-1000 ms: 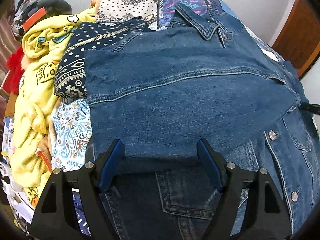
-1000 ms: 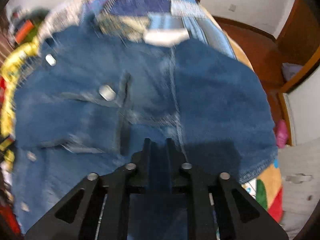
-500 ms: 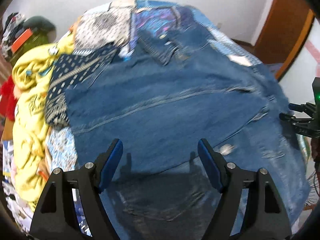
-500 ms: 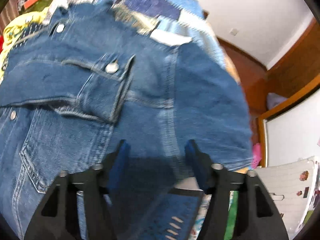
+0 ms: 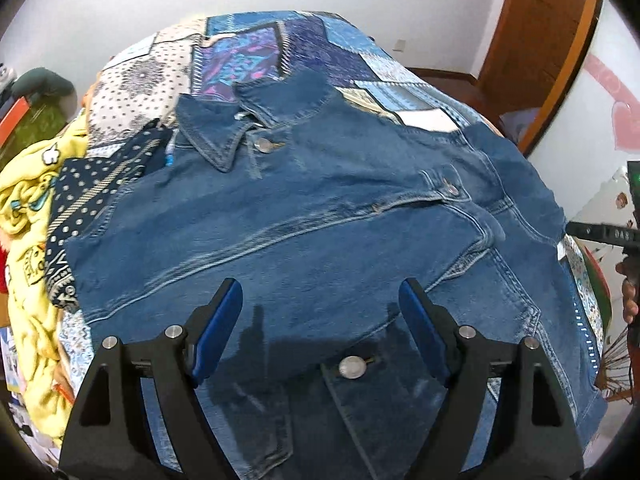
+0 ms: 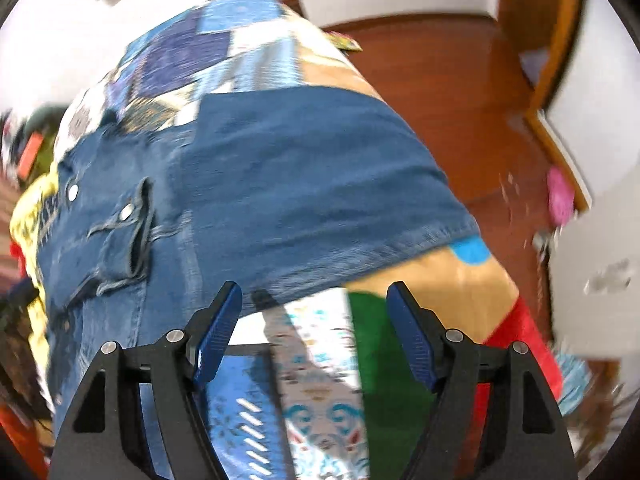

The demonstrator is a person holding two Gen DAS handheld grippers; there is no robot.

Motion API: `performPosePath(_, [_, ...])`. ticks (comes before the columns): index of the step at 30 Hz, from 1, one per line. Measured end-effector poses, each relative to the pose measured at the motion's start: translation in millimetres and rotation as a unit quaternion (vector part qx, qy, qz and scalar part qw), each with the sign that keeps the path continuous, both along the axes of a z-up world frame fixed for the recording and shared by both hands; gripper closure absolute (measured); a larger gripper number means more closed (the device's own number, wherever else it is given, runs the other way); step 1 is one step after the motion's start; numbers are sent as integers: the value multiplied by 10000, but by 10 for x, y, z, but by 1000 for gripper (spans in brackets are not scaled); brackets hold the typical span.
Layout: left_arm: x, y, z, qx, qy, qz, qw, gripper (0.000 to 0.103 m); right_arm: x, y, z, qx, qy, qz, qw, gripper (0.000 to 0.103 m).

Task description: Fold large clothes

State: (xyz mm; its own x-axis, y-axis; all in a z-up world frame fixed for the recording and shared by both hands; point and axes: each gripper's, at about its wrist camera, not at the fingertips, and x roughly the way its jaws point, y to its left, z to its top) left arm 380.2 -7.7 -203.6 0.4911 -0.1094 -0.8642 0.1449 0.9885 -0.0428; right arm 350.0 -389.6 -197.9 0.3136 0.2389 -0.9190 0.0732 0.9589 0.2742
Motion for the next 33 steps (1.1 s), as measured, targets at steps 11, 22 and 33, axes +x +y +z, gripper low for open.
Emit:
performPosePath(11, [78,15,-165,-4,169,114,9998,23,231,-445,-431,1655,204,-1318,9772,29])
performPosePath(22, [-27,14,-144,52,111,36,9999,23,293,-604,-447,1143,-366,-2267,9665,74])
performPosePath(33, [-253,322,-4,-72,-53,297,9995,23,316,-212,594,300,-1815,-1484,9717,95])
